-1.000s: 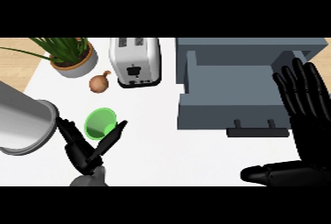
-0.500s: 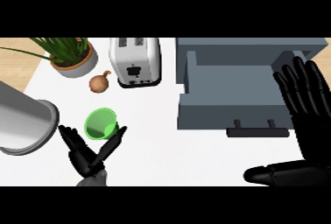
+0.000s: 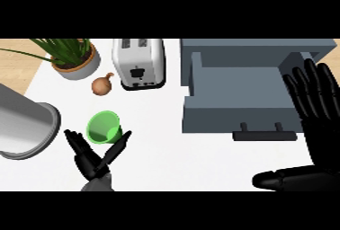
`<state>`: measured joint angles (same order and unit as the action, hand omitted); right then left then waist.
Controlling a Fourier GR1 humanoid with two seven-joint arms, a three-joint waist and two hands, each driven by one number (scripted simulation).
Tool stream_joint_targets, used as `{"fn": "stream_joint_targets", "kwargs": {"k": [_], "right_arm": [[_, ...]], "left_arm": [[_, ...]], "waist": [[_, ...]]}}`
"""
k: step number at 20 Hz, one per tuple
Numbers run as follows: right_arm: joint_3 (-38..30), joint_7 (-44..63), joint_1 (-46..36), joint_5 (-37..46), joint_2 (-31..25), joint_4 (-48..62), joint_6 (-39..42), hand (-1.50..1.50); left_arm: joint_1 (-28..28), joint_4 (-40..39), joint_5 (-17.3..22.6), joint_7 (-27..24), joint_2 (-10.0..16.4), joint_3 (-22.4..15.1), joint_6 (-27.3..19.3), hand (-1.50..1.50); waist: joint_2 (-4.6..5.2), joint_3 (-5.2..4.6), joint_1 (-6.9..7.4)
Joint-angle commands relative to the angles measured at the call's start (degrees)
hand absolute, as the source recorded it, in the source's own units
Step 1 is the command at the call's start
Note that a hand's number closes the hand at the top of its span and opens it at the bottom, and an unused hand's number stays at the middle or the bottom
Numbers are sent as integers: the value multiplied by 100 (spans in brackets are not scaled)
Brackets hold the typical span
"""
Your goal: Pick up the cup, place it into the drawer and close the drawer
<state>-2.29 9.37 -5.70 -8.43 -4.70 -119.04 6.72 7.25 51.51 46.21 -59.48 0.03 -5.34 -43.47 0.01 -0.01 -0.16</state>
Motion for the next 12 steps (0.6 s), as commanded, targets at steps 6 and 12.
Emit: {"fn": "stream_joint_targets", "kwargs": {"k": [6, 12], "right_arm": [[108, -82, 17, 107, 107, 49, -32, -150], [141, -37, 132, 62, 96, -136, 30, -150]], "left_arm": [[451, -619, 44, -349, -3, 391, 622, -150], [1239, -1858, 246, -716, -2, 924, 1248, -150]], "waist": [[0, 0, 3], [10, -4, -38]]}}
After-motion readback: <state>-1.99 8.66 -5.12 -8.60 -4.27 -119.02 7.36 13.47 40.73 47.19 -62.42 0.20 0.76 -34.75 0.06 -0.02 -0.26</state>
